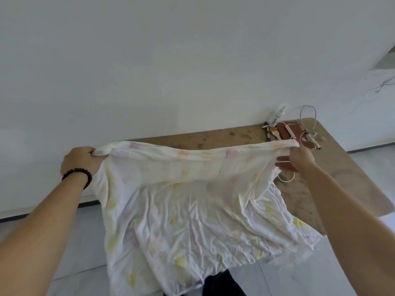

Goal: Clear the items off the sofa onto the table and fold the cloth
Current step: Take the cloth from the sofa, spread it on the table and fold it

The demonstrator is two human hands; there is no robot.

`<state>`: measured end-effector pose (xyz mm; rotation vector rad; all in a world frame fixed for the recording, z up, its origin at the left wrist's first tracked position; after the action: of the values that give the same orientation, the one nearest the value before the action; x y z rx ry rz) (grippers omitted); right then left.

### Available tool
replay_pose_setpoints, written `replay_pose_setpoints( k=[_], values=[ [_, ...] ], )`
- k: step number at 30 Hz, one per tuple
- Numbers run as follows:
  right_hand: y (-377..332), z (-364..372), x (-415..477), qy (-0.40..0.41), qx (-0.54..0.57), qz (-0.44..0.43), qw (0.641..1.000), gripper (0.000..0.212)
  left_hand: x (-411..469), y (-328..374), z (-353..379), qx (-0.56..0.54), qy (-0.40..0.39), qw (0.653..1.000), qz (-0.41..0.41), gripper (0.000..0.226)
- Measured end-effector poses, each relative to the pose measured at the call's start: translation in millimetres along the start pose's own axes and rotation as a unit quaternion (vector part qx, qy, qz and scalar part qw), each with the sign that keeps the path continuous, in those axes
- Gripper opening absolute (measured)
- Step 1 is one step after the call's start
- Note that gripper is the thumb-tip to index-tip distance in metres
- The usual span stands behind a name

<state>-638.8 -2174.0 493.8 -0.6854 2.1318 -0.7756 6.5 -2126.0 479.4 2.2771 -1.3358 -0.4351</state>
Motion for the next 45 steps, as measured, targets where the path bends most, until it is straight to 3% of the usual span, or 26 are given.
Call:
replay_pose_setpoints(
  k=[4, 8, 10, 12, 15, 17, 21, 25, 29, 32, 35, 37, 40, 42, 45],
  values=[
    [-21.9, 37.5, 38.8, -0.061, 0.074, 0.012, 0.995, 0.041, 4.6, -10.8, 31.3, -0.149, -0.007, 0.981, -0.125, 0.033],
    [-65.3, 64.5, 72.0, -0.038, 0.013, -0.071, 0.997, 0.052, 19.9, -14.3, 50.4, -0.347, 0.019, 0.905, -0.247, 0.009],
    [-90.9, 77.6, 89.4, -0.007, -0.015, -0.126, 0.992, 0.052, 37.1, -16.7, 51.3, -0.389, 0.057, 0.882, -0.259, 0.021],
    [-111.0, 97.4, 106.5, 0.012, -0.024, -0.16, 0.987, 0.042, 58.9, -17.7, 51.1, -0.382, 0.102, 0.886, -0.241, 0.034],
    [-128.4, 138.4, 120.0, 0.023, -0.063, -0.177, 0.982, 0.031, 82.9, -9.3, 73.7, -0.371, 0.112, 0.893, -0.229, 0.028],
    [-128.5, 172.2, 133.4, 0.011, -0.127, -0.21, 0.97, 0.038, 100.1, -14.6, 95.1, -0.337, 0.118, 0.901, -0.245, 0.029],
    [-104.3, 226.1, 172.0, -0.026, -0.182, -0.177, 0.967, 0.056, 137.9, -38.0, 142.5, -0.257, 0.117, 0.927, -0.246, 0.029],
    [-91.6, 263.9, 215.5, -0.003, -0.197, -0.188, 0.962, 0.054, 171.0, -37.9, 178.3, -0.22, 0.1, 0.951, -0.195, 0.053],
    [-73.0, 296.0, 242.5, -0.026, -0.167, -0.172, 0.97, 0.072, 182.2, -53.5, 204.0, -0.24, 0.061, 0.942, -0.226, 0.101],
    [-49.7, 310.4, 225.3, -0.024, -0.207, -0.172, 0.963, 0.1, 154.5, -38.8, 215.7, -0.185, 0.077, 0.957, -0.211, 0.098],
    [-19.1, 323.5, 172.8, -0.023, -0.198, -0.164, 0.966, 0.102, 116.2, -8.0, 238.5, -0.032, 0.075, 0.991, -0.11, 0.094],
    [-14.8, 347.1, 129.1, -0.035, -0.247, -0.298, 0.921, 0.086, 100.9, -0.7, 268.8, 0.098, -0.007, 0.993, -0.065, 0.088],
    [-17.3, 404.3, 87.6, -0.107, -0.318, -0.486, 0.807, 0.056, 112.7, -11.2, 288.1, 0.195, -0.075, 0.977, -0.049, 0.08],
    [-20.1, 437.7, 80.3, -0.154, -0.36, -0.509, 0.767, 0.059, 134.7, -22.3, 282.8, 0.224, -0.078, 0.97, -0.059, 0.083],
    [-20.9, 461.8, 87.1, -0.145, -0.421, -0.488, 0.751, 0.077, 155.9, -31.4, 277.7, 0.257, -0.088, 0.961, -0.051, 0.085]
  ],
)
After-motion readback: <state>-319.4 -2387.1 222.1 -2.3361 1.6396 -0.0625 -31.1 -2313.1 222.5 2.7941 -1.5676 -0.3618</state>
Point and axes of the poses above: each hand's wrist, its own x-axis towards the middle knuckle, its own z-axis out of the palm, y = z × x, the point moved 8 cm from there along x, towards the middle knuckle, and after that the axes turned 7 degrees about z, right-handed, at the moved point
